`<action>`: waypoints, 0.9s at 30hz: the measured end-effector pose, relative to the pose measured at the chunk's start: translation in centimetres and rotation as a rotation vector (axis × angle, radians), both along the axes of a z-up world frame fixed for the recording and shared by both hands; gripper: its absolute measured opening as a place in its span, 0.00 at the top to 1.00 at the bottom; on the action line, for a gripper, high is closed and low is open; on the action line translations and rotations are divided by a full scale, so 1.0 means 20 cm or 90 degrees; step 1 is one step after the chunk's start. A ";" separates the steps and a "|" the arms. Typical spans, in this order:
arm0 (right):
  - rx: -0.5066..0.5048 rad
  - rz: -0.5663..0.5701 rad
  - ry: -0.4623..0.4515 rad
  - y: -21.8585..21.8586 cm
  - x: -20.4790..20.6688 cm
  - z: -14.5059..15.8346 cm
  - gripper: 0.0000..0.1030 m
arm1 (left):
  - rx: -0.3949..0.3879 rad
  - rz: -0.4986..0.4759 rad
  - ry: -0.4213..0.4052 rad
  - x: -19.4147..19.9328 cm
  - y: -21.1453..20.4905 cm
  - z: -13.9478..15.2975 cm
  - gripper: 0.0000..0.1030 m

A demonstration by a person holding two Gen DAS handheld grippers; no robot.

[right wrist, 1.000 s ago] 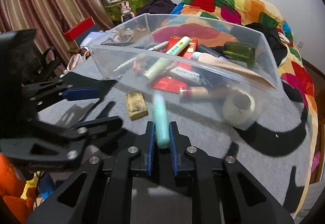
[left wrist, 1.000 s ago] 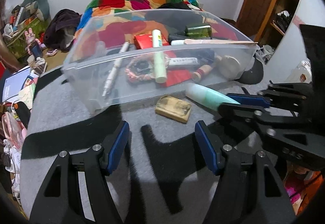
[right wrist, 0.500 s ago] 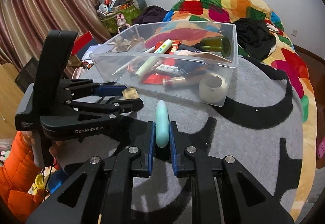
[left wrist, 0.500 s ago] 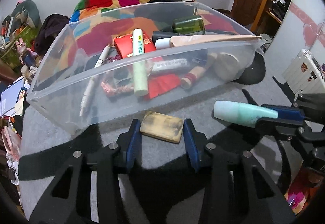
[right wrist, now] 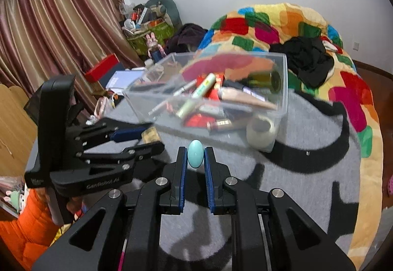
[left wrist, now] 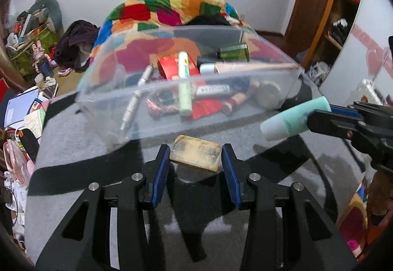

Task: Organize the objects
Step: 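Place the blue oval item and soap block into the box and open both tools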

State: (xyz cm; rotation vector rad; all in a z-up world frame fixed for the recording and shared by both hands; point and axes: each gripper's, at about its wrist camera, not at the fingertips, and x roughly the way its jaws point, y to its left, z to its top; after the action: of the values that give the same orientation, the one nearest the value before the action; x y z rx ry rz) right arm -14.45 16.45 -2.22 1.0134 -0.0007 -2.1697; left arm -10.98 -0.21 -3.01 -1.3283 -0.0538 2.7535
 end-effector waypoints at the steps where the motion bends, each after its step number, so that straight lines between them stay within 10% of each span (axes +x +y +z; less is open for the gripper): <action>1: -0.003 -0.001 0.005 -0.01 0.00 0.02 0.88 | 0.003 0.002 0.008 0.01 -0.01 0.02 0.59; 16: -0.012 0.012 0.112 -0.18 -0.09 0.30 0.88 | 0.011 0.063 0.104 -0.08 -0.18 0.29 0.59; 27: 0.010 0.015 0.026 -0.27 -0.33 0.10 0.88 | 0.024 0.097 0.057 -0.29 -0.25 0.15 0.59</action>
State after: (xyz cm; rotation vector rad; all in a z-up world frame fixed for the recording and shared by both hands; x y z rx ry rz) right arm -21.13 11.09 -0.30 0.9727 0.0471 -2.1711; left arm -16.74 -5.31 0.01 -1.2400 -0.2092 2.9180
